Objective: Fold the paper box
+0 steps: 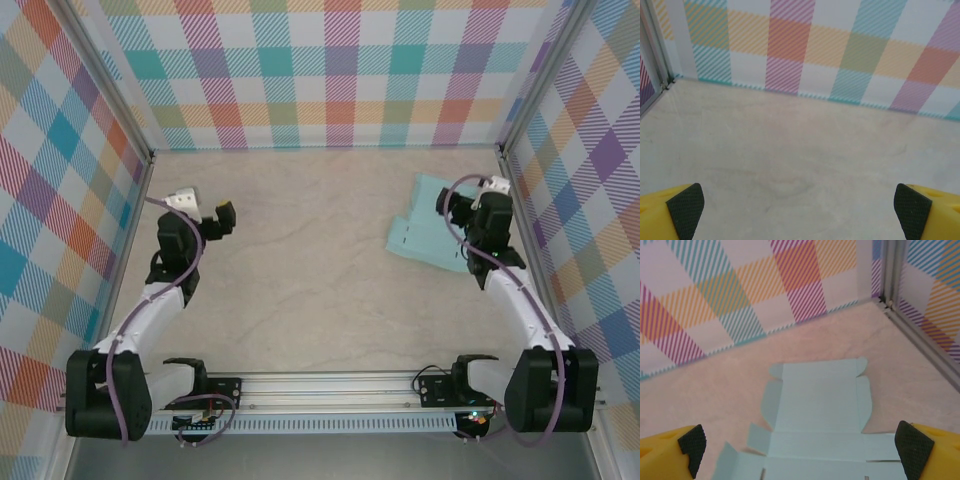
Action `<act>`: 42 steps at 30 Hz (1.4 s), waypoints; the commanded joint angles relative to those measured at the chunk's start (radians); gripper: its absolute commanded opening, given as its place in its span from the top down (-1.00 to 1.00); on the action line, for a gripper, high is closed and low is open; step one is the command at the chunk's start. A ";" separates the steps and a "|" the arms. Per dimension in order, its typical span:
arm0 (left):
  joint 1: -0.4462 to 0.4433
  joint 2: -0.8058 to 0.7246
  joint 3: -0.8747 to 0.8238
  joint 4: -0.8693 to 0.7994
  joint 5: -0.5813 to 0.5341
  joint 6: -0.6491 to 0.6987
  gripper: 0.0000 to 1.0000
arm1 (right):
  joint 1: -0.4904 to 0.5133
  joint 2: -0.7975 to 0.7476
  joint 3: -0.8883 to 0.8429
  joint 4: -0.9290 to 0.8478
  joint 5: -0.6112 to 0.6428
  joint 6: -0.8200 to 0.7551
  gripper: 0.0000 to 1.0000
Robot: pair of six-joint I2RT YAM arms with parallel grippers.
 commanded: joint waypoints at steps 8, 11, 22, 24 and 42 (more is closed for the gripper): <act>0.004 0.074 0.159 -0.306 0.078 -0.221 -1.00 | -0.154 0.111 0.149 -0.552 -0.085 0.212 -1.00; 0.003 0.121 0.204 -0.355 0.136 -0.204 -1.00 | -0.195 0.175 0.177 -0.586 -0.160 0.201 -1.00; -0.007 0.184 0.196 -0.362 0.293 -0.178 -1.00 | -0.426 0.482 0.265 -0.654 -0.409 0.116 -0.80; -0.011 0.190 0.197 -0.364 0.300 -0.181 -1.00 | -0.426 0.537 0.287 -0.640 -0.481 0.080 -0.63; -0.027 0.187 0.211 -0.354 0.285 -0.205 -1.00 | -0.195 0.775 0.553 -0.799 -0.499 -0.369 0.95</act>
